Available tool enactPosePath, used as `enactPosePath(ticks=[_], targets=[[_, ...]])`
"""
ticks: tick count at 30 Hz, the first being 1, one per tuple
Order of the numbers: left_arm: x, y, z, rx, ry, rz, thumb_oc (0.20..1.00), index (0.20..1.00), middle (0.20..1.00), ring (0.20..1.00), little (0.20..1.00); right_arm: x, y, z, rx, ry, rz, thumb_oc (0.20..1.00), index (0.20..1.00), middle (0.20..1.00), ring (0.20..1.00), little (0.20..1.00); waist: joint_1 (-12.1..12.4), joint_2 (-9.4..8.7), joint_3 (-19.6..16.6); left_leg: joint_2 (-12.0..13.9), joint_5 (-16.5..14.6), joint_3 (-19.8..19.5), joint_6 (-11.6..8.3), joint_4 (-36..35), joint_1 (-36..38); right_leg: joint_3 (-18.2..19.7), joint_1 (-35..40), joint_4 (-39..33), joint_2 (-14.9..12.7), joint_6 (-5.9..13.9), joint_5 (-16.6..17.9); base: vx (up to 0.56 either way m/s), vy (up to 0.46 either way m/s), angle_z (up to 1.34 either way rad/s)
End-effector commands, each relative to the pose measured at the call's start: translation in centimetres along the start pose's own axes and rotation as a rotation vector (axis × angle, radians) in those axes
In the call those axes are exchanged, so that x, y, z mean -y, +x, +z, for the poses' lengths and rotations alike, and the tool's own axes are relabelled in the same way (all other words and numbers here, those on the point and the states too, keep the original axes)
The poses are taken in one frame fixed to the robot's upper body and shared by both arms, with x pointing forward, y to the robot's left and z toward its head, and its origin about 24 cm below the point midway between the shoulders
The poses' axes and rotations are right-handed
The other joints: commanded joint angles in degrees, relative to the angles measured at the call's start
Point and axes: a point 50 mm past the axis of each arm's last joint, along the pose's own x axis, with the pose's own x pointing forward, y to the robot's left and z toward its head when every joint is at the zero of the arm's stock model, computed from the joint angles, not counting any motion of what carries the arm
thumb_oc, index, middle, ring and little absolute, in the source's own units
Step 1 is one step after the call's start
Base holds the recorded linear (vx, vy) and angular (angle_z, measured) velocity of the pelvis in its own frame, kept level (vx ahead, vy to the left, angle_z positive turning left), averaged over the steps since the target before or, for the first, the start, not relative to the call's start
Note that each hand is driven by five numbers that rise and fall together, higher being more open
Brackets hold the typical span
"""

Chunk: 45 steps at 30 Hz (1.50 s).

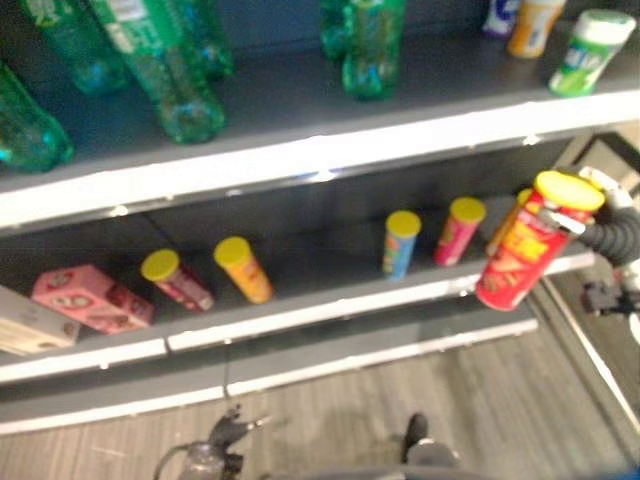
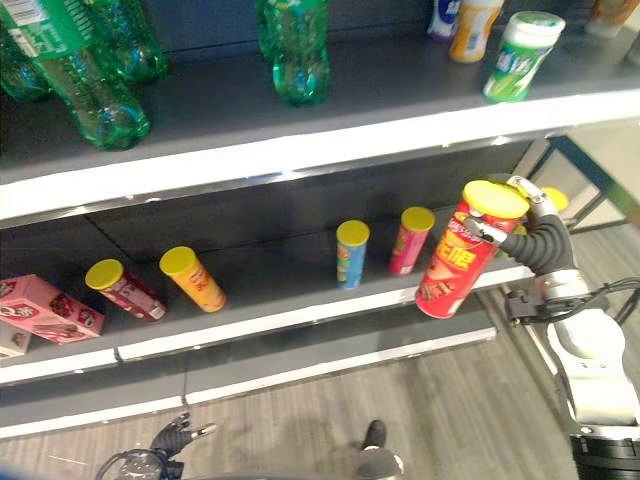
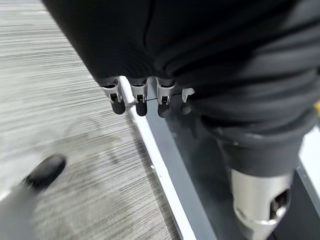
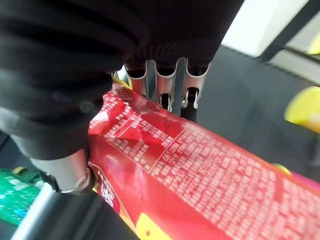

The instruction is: Put the goods on the table back onto the shelves and tidy them up.

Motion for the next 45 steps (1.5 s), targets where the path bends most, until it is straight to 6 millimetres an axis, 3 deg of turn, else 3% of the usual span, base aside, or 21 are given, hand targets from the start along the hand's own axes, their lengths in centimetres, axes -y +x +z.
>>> enactPosePath(ticks=[1,5,6,8,10,12,15,18,21,25,37,45], targets=[[-3.2,-0.2,0.7,0.039,0.062,0.071,1.0,1.0,1.0,1.0,1.0,-0.5,1.5,3.4,0.19,0.01,0.006,0.2,0.2,0.2,0.2,0.2,1.5,-0.43,-1.0,-1.8,-5.2,1.5,2.22,0.7,2.9,1.6,-0.8,4.9,-2.6,1.66,-6.6,0.03,0.355,-0.16],[-4.7,-0.1,1.5,0.052,0.064,0.129,1.0,1.0,1.0,1.0,1.0,-1.9,1.2,2.6,0.151,0.041,0.03,0.2,0.2,0.2,0.2,0.2,1.6,-1.73,0.0,-7.0,-8.6,1.7,5.23,0.2,3.2,2.1,-2.6,7.7,-8.6,4.43,-1.8,0.0,0.326,-0.32],[-5.1,-0.1,1.3,0.041,0.075,0.136,1.0,1.0,1.0,1.0,1.0,-2.2,1.1,2.4,0.141,0.042,0.043,0.2,0.2,0.2,0.2,0.2,1.4,-2.26,0.3,-8.6,-9.6,1.2,6.18,0.2,3.0,2.7,-3.2,7.9,-10.4,5.2,0.7,-0.01,0.355,-0.13],[-5.4,-0.2,1.3,0.034,0.097,0.136,1.0,1.0,1.0,1.0,1.0,-2.9,1.0,2.2,0.131,0.042,0.071,0.2,0.2,0.2,0.2,0.2,1.2,-2.34,1.4,-9.2,-9.9,0.8,7.01,0.2,2.6,3.3,-4.3,10.2,-11.1,5.14,0.7,-0.06,0.228,-0.07],[-6.0,-0.3,1.0,0.015,0.114,0.151,1.0,1.0,1.0,1.0,1.0,-4.2,1.1,2.3,0.141,0.065,0.144,0.2,0.2,0.2,0.2,0.2,0.8,-2.13,2.3,-8.3,-9.2,1.2,7.15,0.2,2.0,6.4,-5.6,14.5,-9.7,4.61,-2.0,-0.09,0.035,-0.05],[-6.6,-0.4,0.9,0.007,0.109,0.17,1.0,1.0,1.0,1.0,1.0,-5.5,0.9,2.4,0.14,0.056,0.226,0.2,0.2,0.2,0.2,0.2,2.2,-2.93,2.3,-7.6,-8.6,1.4,6.69,0.2,2.1,7.4,-4.5,12.9,-8.5,3.91,-4.8,-0.02,-0.082,-0.05],[-6.7,-0.5,0.4,-0.006,0.104,0.171,1.0,1.0,1.0,1.0,1.0,-6.4,0.9,2.2,0.128,0.034,0.281,0.2,0.2,0.2,0.2,0.2,3.7,-3.87,1.7,-7.5,-8.2,1.4,6.43,0.2,2.3,6.7,-2.8,11.1,-7.8,3.73,-5.4,0.03,-0.133,-0.22],[-4.6,-0.6,-1.0,-0.036,0.056,0.133,1.0,1.0,1.0,1.0,1.0,-9.6,0.3,2.9,0.174,0.009,0.458,0.2,0.2,0.2,0.2,0.2,5.8,-5.12,0.4,-3.5,-6.0,2.2,4.46,0.4,3.2,3.3,0.8,7.2,-4.2,2.18,-7.7,0.04,-0.266,-0.11],[-3.4,-0.5,-1.3,-0.038,0.063,0.107,1.0,1.0,1.0,1.0,1.0,-10.8,-0.3,2.4,0.166,-0.002,0.501,0.2,0.2,0.2,0.2,0.2,6.2,-4.78,0.0,-2.0,-5.1,1.8,3.73,0.6,3.4,1.7,2.5,6.3,-2.8,1.48,-8.8,0.02,-0.126,0.09],[-2.6,-0.6,-1.7,-0.048,0.07,0.095,1.0,1.0,1.0,1.0,1.0,-11.9,0.4,2.1,0.2,-0.225,0.505,0.2,0.2,0.2,0.2,0.2,7.6,-4.01,-0.2,-0.7,-4.0,1.0,3.09,0.7,3.6,0.7,4.6,5.1,-1.0,0.61,-9.9,0.02,-0.073,0.19],[-2.1,-1.2,-3.4,-0.1,0.071,0.12,1.0,1.0,1.0,1.0,1.0,-14.4,2.3,3.6,0.324,-0.347,0.469,0.2,0.2,0.2,0.2,0.2,10.6,-2.65,0.7,-0.5,-3.7,-0.9,3.25,0.6,3.3,-0.6,5.4,6.3,-1.5,0.21,-10.4,0.01,-0.001,0.12],[-1.7,-1.4,-3.6,-0.096,0.044,0.142,1.0,1.0,1.0,1.0,1.0,-14.4,3.6,3.9,0.336,-0.352,0.331,0.2,0.2,0.2,0.2,0.2,12.1,-1.39,1.5,-1.0,-3.4,-2.6,3.52,0.5,1.8,-2.4,5.2,7.2,-2.8,0.38,-10.1,0.0,0.019,0.13]])
